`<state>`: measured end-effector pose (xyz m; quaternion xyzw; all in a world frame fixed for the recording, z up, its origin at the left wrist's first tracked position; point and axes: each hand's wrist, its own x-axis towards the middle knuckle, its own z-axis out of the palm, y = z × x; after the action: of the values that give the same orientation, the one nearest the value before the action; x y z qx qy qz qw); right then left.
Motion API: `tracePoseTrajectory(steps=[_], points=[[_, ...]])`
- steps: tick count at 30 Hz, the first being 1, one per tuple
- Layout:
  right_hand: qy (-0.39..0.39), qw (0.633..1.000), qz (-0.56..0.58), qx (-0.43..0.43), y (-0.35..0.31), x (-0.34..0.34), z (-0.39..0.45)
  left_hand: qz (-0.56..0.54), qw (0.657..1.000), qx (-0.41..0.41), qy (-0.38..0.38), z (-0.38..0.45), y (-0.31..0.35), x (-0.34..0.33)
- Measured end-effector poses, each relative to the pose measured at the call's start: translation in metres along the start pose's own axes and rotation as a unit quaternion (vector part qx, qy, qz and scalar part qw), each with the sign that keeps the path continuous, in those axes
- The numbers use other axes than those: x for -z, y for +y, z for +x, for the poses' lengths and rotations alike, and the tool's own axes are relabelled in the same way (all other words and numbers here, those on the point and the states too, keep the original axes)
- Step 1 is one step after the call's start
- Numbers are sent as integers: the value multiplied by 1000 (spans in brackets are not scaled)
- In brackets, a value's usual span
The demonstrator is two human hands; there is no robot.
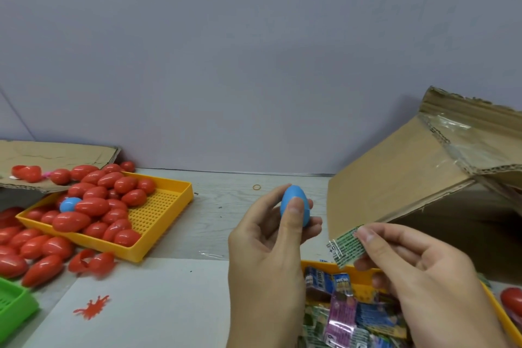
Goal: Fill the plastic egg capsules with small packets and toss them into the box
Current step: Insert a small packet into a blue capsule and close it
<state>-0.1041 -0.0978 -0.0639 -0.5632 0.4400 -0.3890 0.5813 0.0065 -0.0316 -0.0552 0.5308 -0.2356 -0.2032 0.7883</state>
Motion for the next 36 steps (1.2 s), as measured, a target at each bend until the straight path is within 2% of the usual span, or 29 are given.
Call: tracePoseTrajectory(steps=[5, 10, 14, 17, 21, 23, 26, 28, 30, 36], points=[[14, 1000, 15, -1, -2, -1, -1, -111, 991, 76, 16, 1, 3, -2], [21, 999, 24, 3, -1, 0, 0, -240, 955, 173, 9, 3, 9, 0], [25, 999, 31, 1, -2, 0, 0, -275, 932, 237, -5, 5, 8, 1], [26, 999, 32, 0, -4, 0, -1, -237, 938, 252, -17, 5, 7, 0], [14, 1000, 27, -1, -7, 1, -1, -100, 959, 265, -20, 7, -7, 1], [4, 1000, 19, 4, -6, 2, -1, -32, 964, 260, -51, 6, -10, 3], [-10, 998, 4, 55, -3, 0, 0, 115, 963, 195, -144, 1, -8, 3], [-12, 996, -5, 84, -1, -1, 0, 185, 965, 119, -140, -2, -13, 2], [-6, 996, -2, 94, 1, -1, 2, 205, 967, 77, -127, -3, -10, 0], [-28, 995, 75, 63, -4, 0, -1, 149, 981, 81, -95, -3, -2, 3]])
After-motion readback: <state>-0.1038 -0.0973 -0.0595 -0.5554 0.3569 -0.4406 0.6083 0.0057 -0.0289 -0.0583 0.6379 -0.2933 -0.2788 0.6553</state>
